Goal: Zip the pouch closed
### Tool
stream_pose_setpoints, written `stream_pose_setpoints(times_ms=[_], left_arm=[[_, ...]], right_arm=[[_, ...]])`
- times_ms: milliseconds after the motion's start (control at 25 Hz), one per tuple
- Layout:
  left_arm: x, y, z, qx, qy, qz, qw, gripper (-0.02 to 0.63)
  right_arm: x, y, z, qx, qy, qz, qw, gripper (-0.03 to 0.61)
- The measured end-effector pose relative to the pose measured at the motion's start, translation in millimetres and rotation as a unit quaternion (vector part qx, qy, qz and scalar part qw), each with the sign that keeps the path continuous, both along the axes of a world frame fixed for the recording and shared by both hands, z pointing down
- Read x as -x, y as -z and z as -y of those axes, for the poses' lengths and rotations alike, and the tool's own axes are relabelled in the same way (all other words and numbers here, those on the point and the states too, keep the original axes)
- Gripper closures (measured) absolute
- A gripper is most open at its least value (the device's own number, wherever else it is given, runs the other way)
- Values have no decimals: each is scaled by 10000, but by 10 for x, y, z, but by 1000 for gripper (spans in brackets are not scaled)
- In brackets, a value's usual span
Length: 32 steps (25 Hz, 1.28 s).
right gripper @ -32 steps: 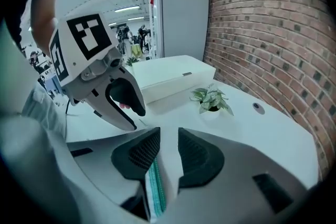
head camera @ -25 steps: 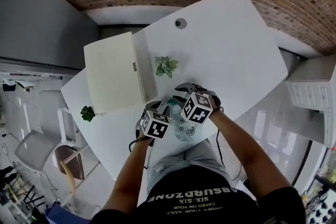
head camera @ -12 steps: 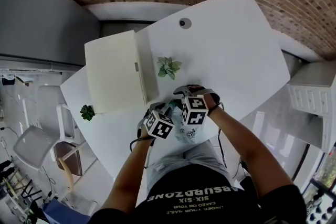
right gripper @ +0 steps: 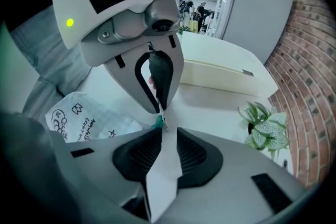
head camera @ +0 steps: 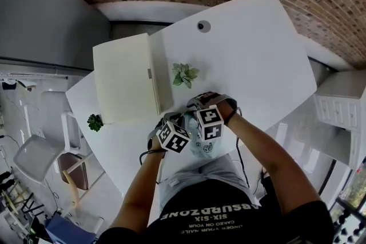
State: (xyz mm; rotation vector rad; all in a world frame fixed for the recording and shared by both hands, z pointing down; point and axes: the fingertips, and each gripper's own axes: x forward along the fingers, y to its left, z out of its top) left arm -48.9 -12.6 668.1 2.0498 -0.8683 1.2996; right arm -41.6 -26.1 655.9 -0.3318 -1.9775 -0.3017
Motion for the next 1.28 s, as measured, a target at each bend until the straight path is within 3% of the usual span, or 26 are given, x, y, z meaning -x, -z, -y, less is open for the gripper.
stream_pose_setpoints(times_ms=[320, 480, 760, 1000, 1280], left_arm=[[-6, 0, -6, -95, -101, 64, 9999, 586], [-13, 8, -4, -116, -126, 15, 9999, 586], [-8, 12, -7, -270, -31, -29, 9996, 586], [-2, 2, -7, -250, -40, -54, 9997, 586], [1, 1, -2, -174, 123, -84, 9997, 588]], right_arm=[[32, -36, -69, 69, 486, -198, 9986, 503], [0, -41, -113, 39, 604, -215, 9979, 547], [-1, -34, -111, 101, 367, -221, 9990, 569], [28, -50, -39, -51, 151, -246, 9996, 572], [-18, -22, -107, 119, 112, -258, 9995, 577]])
